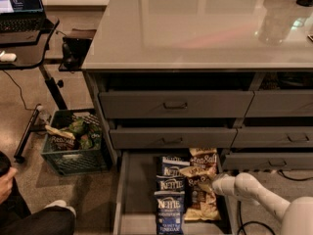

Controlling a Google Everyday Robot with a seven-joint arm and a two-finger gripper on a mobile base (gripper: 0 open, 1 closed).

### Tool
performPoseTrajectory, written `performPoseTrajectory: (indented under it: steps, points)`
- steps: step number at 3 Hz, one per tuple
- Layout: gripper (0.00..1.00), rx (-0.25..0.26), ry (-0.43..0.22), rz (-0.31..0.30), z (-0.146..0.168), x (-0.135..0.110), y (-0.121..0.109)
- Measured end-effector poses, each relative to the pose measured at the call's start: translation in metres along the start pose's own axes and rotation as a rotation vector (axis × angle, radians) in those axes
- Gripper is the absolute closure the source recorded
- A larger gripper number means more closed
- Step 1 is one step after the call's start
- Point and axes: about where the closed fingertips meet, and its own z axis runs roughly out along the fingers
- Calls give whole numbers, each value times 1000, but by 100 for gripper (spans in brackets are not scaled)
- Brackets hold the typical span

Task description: Pick brown chip bag from bottom drawer and place on counter

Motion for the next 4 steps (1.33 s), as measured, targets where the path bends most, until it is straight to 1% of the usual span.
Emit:
performPoseTrajectory:
  steps: [1,2,3,4]
  points:
    - [100,0,0,0,0,0,0]
    - [100,0,0,0,0,0,0]
    - [100,-15,0,-12,-6,-3,7]
    - [100,-48,-4,-55,-46,-16,22]
